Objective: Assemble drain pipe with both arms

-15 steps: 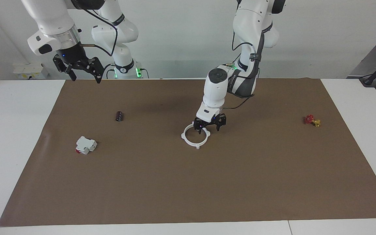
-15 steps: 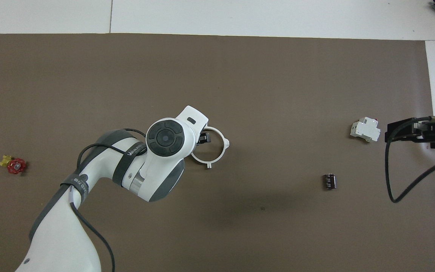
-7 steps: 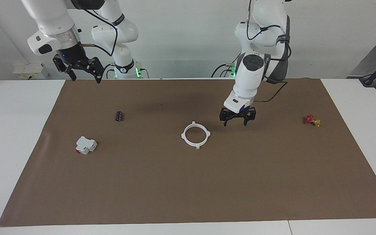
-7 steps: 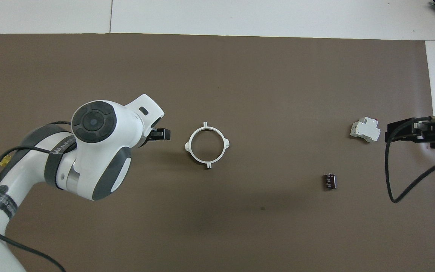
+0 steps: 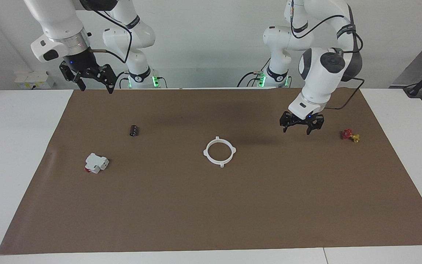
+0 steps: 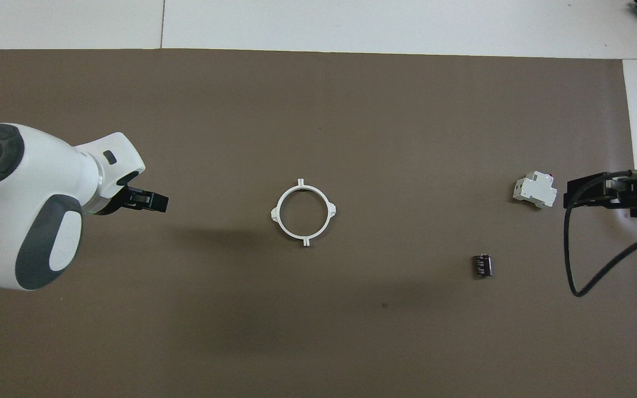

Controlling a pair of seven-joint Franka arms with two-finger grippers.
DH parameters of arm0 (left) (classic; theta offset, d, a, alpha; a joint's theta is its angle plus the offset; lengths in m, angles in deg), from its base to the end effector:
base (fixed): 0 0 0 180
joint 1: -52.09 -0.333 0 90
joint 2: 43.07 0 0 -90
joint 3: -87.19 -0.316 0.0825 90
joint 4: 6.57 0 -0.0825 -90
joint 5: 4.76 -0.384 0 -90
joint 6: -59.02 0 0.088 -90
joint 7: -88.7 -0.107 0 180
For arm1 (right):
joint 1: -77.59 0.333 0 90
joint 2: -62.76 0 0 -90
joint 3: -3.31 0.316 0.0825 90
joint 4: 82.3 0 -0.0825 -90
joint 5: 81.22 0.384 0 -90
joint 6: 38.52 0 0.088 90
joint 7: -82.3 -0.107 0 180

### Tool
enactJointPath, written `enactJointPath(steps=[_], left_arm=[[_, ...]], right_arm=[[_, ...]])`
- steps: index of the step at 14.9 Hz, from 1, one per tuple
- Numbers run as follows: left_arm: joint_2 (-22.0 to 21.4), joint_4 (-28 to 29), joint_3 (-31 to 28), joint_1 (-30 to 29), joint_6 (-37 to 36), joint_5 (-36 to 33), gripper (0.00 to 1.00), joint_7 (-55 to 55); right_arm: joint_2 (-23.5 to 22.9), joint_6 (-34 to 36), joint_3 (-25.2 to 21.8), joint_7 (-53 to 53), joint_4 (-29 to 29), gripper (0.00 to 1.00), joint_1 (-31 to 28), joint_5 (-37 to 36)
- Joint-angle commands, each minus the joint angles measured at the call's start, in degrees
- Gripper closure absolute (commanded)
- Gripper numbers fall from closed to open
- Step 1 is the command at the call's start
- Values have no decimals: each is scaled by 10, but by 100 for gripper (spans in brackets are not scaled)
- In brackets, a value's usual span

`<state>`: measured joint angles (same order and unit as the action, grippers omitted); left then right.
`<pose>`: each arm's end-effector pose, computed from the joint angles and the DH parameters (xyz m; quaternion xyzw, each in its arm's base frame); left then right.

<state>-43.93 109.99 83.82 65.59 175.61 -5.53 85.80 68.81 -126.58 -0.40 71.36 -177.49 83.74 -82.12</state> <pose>0.5408 -0.0957 0.4524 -0.9932 0.1164 -0.0081 0.0051 0.5172 0.0184 0.6354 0.9972 -0.0741 -0.0090 0.0055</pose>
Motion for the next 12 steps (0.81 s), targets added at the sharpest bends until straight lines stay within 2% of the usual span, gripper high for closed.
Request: enactJointPath(steps=[1,5,7,10,12], left_arm=[[-7,-73,3,-67,-84,9,0,-40],[1,-164,3,-116,-159,9,0,-85],[11,-211,2,-118,-185,9,0,-85],[50,-299,2,-119,-249,9,0,-84],[53,-321,3,-117,-278,9,0,-83]], right_arm=[[11,6,-4,15,-7,0,1,12],[11,5,-4,15,-7,0,1,12],[11,5,-4,15,-7,0,1,12],[11,5,-4,15,-7,0,1,12],[11,5,-4,15,-7,0,1,12]])
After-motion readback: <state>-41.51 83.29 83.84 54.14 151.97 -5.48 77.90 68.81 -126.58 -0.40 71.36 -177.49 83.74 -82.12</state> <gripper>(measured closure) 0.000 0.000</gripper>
